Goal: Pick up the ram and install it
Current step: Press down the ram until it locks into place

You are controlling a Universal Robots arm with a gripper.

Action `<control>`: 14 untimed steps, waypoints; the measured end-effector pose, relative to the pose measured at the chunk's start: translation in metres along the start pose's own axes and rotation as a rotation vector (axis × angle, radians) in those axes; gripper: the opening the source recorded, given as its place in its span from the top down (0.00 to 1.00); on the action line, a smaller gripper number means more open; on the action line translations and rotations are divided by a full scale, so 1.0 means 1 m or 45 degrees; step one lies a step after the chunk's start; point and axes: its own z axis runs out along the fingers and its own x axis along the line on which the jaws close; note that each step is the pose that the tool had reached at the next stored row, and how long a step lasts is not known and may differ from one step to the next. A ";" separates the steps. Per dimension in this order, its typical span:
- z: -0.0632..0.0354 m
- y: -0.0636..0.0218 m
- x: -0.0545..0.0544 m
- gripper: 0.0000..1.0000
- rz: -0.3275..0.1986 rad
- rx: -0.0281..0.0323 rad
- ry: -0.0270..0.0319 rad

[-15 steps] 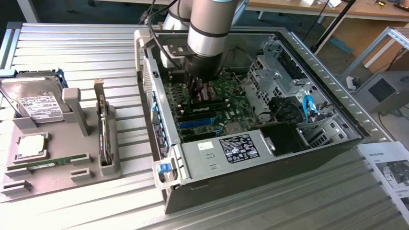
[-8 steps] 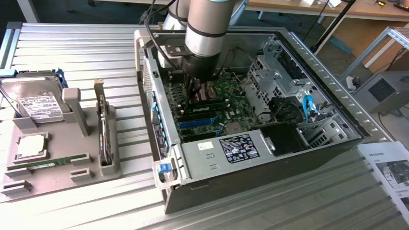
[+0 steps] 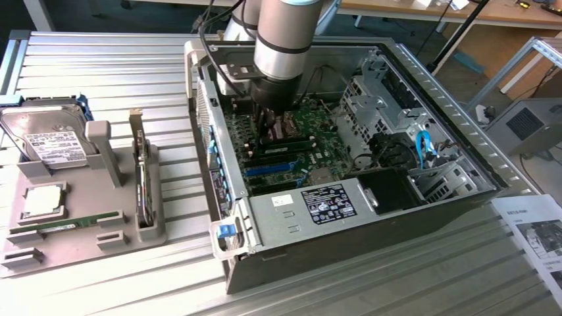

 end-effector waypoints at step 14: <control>0.0016 0.0000 0.000 0.89 0.000 0.0003 -0.0004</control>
